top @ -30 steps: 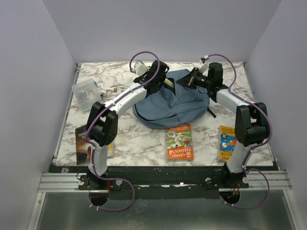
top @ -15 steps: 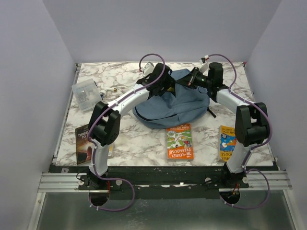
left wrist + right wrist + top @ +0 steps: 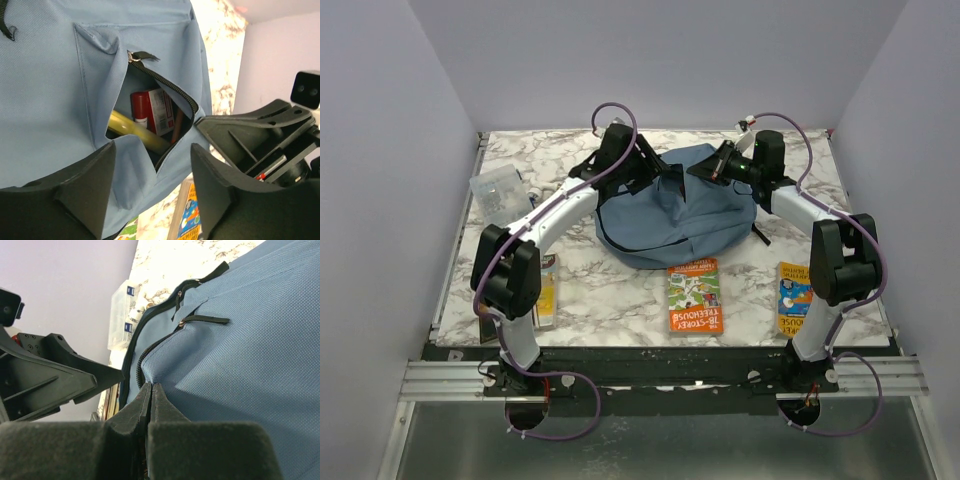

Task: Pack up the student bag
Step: Place the stationery in the student bag.

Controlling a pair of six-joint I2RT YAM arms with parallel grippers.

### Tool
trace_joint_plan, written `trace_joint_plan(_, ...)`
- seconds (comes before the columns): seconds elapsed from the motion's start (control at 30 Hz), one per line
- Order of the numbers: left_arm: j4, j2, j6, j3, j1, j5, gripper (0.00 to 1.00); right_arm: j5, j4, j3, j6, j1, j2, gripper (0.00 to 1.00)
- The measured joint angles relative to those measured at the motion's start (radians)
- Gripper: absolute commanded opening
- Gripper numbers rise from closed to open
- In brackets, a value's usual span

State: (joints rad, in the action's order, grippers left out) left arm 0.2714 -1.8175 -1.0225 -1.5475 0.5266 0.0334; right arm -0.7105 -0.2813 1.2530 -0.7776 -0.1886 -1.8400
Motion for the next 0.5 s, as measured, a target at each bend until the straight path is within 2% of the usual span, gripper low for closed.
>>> trace_joint_plan(0.07, 0.003, -0.004, 0.020, 0.000, -0.014, 0.035, 0.52, 0.000, 0.000, 0.000, 0.000, 0.000, 0.000, 0.01)
trace_joint_plan(0.23, 0.015, -0.071, 0.054, -0.057, -0.051, 0.125, 0.46, 0.000, 0.000, 0.000, 0.001, 0.000, 0.000, 0.01)
trace_joint_plan(0.5, 0.079, -0.214, 0.098, -0.168, -0.064, 0.206, 0.26, 0.000, 0.008, 0.000, 0.014, -0.006, 0.000, 0.01)
